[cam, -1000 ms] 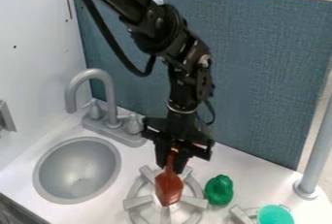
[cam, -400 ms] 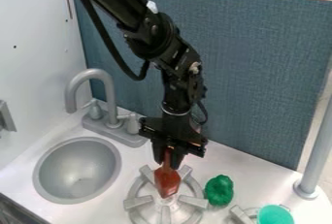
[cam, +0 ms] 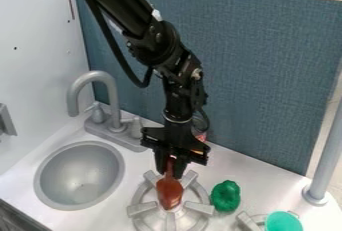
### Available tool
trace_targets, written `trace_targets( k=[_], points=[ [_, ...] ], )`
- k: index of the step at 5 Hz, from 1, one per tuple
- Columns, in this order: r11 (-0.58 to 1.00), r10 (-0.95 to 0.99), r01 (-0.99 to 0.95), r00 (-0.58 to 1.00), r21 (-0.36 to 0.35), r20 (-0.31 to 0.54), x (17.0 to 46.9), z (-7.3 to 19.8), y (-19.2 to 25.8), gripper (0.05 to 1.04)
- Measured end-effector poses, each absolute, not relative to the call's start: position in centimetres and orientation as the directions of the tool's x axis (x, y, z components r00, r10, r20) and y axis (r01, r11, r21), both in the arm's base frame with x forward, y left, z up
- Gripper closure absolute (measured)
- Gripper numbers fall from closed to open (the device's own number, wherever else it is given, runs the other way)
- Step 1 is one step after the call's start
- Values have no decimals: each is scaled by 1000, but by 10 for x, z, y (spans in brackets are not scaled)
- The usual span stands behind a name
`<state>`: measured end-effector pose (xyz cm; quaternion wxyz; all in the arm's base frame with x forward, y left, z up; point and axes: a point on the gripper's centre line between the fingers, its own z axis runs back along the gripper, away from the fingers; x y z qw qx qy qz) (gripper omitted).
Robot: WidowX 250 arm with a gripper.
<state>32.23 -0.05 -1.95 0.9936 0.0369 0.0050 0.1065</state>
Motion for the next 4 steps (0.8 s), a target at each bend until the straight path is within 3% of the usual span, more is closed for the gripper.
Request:
trace_targets(
  k=[1,3,4],
  points=[
    [975,216,-215,976,63,-12,322,-20,-3,703],
    [964,267,-266,963,28,-35,320,-23,3,127],
    [950,310,-310,951,35,-9,321,-9,5,79]
  ],
)
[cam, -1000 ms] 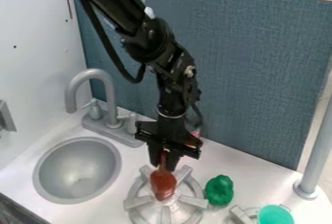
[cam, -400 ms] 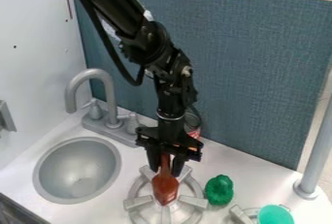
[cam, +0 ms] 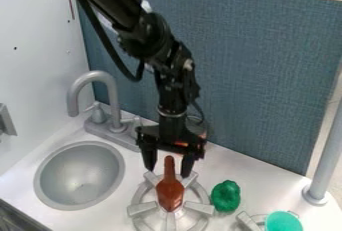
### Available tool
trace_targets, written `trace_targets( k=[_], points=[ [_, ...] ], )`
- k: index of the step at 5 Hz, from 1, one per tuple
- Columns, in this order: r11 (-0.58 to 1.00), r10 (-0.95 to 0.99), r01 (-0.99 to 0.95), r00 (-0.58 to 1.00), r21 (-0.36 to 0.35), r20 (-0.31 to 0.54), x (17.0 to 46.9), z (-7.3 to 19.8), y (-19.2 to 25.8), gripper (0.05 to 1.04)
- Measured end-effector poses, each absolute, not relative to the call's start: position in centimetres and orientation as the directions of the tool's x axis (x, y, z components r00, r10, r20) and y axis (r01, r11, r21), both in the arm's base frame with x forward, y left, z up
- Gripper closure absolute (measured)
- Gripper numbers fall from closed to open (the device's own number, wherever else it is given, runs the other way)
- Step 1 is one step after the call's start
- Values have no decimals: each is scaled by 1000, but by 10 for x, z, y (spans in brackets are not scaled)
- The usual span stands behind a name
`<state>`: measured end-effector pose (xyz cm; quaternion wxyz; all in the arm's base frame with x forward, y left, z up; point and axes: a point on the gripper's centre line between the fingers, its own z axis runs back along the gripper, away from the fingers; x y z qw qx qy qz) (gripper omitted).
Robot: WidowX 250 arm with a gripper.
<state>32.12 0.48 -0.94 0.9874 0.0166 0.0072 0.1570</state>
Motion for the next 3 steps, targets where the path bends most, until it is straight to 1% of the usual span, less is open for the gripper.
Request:
trace_targets(
  k=[1,2,3],
  points=[
    [938,340,-342,939,51,42,324,17,9,83],
    [932,347,-356,930,72,119,325,53,17,83],
    [941,312,-326,941,95,132,330,62,21,83]
  ],
)
